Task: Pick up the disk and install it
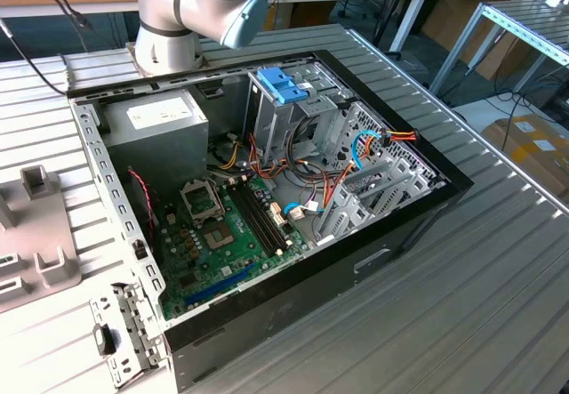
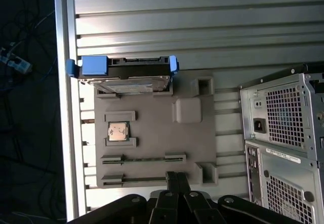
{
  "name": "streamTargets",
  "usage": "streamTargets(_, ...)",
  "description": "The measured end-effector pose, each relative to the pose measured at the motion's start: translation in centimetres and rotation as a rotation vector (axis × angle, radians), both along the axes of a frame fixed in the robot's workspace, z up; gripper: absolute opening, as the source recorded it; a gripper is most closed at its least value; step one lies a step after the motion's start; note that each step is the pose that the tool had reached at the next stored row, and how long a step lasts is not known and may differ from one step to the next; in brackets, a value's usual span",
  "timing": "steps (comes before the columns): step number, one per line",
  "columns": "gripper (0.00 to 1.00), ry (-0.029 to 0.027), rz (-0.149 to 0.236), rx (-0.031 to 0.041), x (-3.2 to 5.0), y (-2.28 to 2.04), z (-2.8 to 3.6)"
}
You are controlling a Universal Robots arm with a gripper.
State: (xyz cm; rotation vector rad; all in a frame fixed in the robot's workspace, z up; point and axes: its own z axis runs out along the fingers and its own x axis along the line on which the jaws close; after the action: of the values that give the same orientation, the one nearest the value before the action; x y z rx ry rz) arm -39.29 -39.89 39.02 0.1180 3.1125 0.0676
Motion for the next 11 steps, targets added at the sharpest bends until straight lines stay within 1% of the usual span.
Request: streamTargets(11, 0.11, 0.0001, 0.000, 0.0000, -0.76, 0.00, -0.01)
